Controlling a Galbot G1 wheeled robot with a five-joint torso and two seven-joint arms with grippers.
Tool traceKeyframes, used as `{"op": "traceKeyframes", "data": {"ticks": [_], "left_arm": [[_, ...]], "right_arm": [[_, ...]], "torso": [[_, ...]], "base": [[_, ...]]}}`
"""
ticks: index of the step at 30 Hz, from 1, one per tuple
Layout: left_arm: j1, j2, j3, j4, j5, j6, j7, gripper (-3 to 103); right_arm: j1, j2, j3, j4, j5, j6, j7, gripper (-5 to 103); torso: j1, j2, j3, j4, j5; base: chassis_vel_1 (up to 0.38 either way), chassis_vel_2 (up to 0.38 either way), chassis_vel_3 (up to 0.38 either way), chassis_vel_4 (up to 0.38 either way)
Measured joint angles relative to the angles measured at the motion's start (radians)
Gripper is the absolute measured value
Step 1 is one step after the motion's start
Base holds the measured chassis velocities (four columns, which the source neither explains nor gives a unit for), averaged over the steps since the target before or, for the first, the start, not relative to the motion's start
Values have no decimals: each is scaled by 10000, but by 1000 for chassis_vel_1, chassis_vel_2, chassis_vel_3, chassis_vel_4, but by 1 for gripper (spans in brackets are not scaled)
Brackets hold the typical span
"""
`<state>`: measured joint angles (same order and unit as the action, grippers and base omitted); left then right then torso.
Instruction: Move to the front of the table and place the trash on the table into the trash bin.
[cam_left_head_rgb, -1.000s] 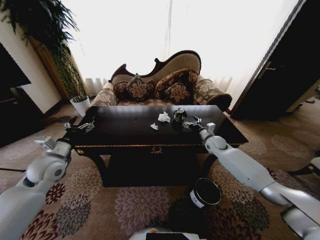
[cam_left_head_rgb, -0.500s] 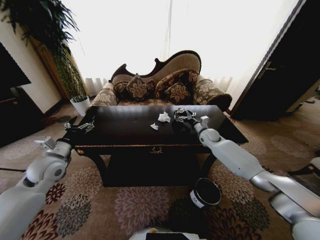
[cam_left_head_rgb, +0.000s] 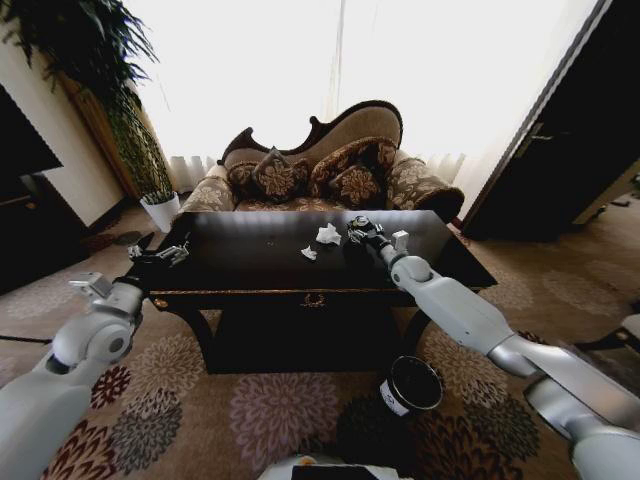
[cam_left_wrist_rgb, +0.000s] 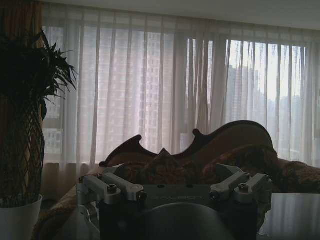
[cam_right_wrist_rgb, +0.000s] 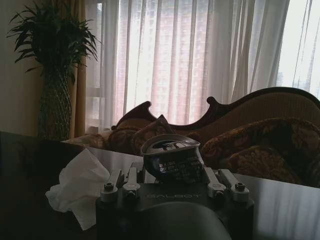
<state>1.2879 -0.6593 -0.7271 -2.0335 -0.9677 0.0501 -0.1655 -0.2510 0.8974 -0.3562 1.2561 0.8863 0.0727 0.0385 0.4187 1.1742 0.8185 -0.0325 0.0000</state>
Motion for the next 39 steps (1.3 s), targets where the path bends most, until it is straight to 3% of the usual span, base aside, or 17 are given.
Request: {"op": "traceKeyframes", "data": {"ticks": [14,24,34,39], "left_arm": [[0,0,0,0,0,0,0,100],[0,0,0,0,1,0,0,100],[0,0,1,0,0,0,2,100],[0,0,0,0,0,0,0,100]], "right_arm": [[-430,-249,427,607,43,-73,151,2],[-1785,-812,1528,1828,85,-333,337,0],[-4087,-1716,4464,3258,216,-536,343,0],[-6228,-2294,6543,4489,273,-571,237,0]], "torso": [[0,0,0,1,0],[-1,0,-1,0,1],[0,1,-2,0,0],[-1,1,-1,-3,-4]], "base": [[0,0,0,0],[0,0,0,0],[0,0,0,0],[0,0,0,0]]}}
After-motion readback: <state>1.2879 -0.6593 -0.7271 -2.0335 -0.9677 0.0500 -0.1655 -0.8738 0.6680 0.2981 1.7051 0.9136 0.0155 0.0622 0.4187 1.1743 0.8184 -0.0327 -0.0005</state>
